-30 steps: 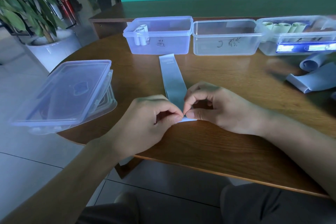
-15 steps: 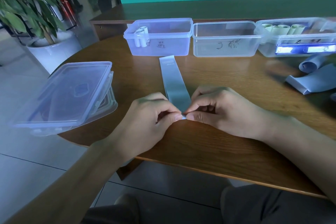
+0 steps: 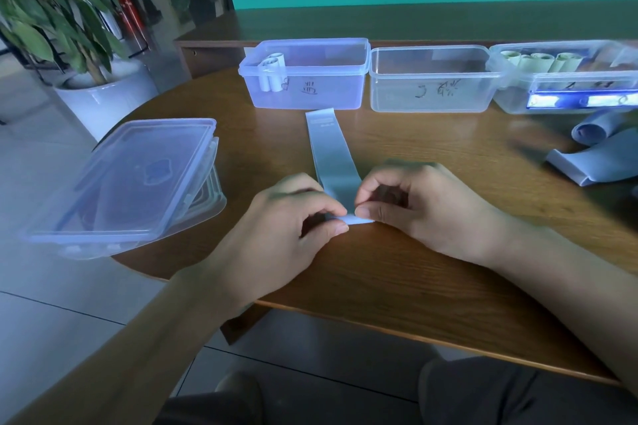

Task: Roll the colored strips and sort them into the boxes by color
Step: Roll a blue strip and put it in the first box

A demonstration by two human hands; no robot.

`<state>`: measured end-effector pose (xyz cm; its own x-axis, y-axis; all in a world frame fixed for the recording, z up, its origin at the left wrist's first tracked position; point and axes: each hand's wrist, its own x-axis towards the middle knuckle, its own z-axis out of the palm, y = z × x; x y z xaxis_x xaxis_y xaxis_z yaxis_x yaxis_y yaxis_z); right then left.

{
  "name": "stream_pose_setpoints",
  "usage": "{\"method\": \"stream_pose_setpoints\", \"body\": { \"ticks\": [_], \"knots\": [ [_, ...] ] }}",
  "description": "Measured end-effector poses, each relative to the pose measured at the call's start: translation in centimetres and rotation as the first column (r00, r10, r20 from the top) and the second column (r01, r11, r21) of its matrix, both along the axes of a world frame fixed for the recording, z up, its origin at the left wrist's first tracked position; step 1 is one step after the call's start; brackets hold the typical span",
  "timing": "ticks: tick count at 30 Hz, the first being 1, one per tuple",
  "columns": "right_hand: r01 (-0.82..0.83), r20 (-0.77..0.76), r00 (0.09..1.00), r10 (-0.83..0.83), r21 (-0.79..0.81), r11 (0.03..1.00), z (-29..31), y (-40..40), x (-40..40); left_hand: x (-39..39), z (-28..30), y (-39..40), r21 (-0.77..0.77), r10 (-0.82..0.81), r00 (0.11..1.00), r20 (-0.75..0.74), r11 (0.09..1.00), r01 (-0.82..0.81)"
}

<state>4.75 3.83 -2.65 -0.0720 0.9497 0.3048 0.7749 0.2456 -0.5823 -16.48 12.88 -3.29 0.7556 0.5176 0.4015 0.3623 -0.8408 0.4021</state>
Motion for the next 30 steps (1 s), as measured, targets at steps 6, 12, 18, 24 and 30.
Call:
{"method": "stream_pose_setpoints", "body": {
  "ticks": [6,12,18,24,30],
  "knots": [
    [-0.122,0.068,0.990,0.121,0.019,0.992,-0.3,0.1,0.5,0.2,0.0,0.1,-0.019,0.016,1.000,0.006,1.000,-0.016],
    [-0.112,0.024,0.993,0.112,0.017,0.994,-0.5,0.4,0.8,0.3,-0.1,0.1,0.038,0.022,0.999,0.039,0.999,-0.024],
    [-0.094,0.014,0.996,0.094,0.027,0.995,-0.5,1.0,1.1,0.5,0.4,-0.3,0.018,-0.003,1.000,0.016,1.000,0.003],
    [-0.023,0.030,0.999,0.021,0.074,0.997,-0.9,1.3,0.8,1.1,0.2,-0.1,0.001,0.067,0.998,-0.020,0.998,-0.067],
    [-0.069,0.024,0.997,0.067,0.054,0.996,-0.9,1.2,1.1,1.4,0.1,0.1,0.019,0.102,0.994,-0.026,0.995,-0.102]
  ]
}}
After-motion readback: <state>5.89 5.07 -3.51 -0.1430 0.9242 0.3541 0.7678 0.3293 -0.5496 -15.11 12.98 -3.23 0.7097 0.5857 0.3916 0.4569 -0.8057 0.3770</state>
